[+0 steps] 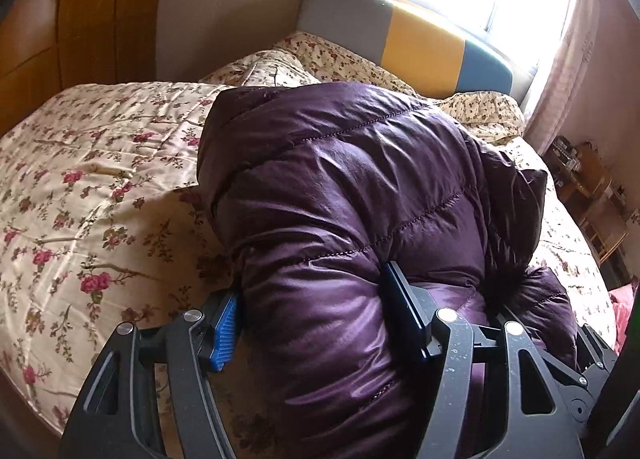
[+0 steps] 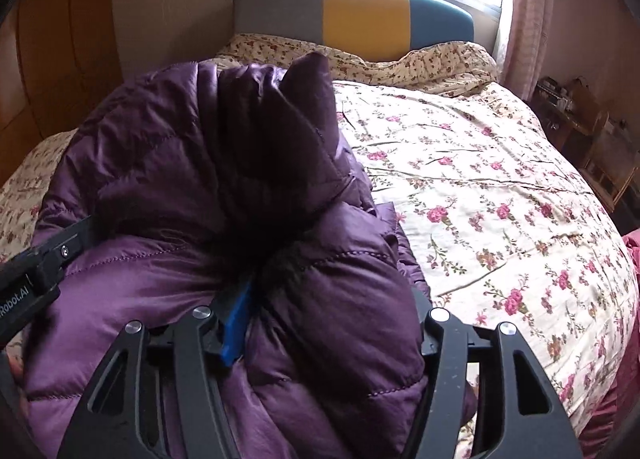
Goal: Fold large clothes
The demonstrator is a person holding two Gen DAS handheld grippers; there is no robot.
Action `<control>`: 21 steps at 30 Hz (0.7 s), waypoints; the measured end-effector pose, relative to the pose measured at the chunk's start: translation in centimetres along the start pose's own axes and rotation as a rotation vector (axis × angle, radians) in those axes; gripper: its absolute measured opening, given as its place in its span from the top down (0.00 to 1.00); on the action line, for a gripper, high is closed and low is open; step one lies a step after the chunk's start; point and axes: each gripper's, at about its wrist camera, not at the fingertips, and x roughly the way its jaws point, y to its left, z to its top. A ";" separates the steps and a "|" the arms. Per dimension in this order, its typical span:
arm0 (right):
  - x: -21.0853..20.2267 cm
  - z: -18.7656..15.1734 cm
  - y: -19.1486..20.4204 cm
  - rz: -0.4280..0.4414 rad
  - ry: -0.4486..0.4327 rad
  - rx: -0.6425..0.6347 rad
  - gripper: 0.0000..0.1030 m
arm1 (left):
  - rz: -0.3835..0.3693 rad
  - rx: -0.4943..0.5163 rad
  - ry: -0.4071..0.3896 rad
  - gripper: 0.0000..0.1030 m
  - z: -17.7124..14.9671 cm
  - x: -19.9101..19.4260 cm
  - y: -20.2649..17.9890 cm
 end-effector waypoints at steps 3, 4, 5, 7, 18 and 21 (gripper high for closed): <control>-1.1 0.5 0.3 -0.013 -0.016 -0.007 0.44 | 0.002 -0.009 -0.004 0.37 0.3 -0.8 0.3; -1.4 0.6 0.6 -0.015 -0.019 -0.008 0.44 | 0.005 -0.009 -0.009 0.37 0.4 -1.0 0.4; -1.8 0.9 0.8 -0.023 -0.028 -0.015 0.44 | 0.012 -0.006 -0.015 0.37 0.4 -1.3 0.4; -2.7 1.3 1.1 -0.040 -0.049 -0.026 0.44 | 0.021 -0.005 -0.030 0.37 0.6 -1.8 0.8; -4.9 4.9 3.1 -0.074 -0.133 -0.051 0.53 | 0.065 -0.034 -0.096 0.37 2.6 -3.6 2.4; -4.0 6.2 3.7 -0.065 -0.126 -0.045 0.56 | 0.066 -0.030 -0.097 0.37 3.2 -3.2 2.4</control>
